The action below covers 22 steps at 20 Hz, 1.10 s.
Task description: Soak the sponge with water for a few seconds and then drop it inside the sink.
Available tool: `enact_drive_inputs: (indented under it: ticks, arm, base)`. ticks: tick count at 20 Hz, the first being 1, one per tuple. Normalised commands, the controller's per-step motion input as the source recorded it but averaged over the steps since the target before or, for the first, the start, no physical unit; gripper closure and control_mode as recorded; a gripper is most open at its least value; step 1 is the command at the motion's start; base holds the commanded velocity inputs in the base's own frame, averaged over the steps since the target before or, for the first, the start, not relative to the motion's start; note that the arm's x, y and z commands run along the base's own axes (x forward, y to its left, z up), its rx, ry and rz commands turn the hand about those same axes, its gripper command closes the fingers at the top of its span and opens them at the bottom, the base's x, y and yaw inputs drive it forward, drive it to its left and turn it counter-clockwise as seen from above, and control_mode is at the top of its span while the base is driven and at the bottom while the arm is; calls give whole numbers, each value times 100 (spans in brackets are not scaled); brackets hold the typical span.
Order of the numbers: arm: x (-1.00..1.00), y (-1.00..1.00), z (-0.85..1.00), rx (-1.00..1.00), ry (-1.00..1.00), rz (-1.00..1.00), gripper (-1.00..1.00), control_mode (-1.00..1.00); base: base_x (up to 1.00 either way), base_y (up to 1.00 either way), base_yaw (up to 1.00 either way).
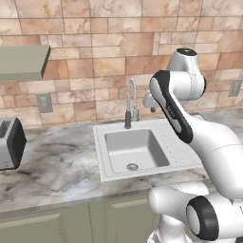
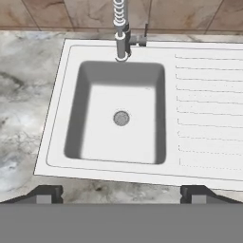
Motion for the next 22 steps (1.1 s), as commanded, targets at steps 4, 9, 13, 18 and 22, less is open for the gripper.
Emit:
enact_drive_inputs:
  ticks: [4,9,13,18,22]
  arm:
    - [-1,-1,0,0,0,0,-100,-100]
    - [-8,-19,0,0,-1,3,-100,-100]
    - [-16,-37,0,0,-4,14,-100,-100]
    - [-18,-30,0,0,-5,19,-100,-100]
    - [-5,-25,-6,0,-10,16,-100,-100]
  base:
    - [0,0,0]
    - [0,0,0]
    - [0,0,0]
    - [0,0,0]
    - [0,0,0]
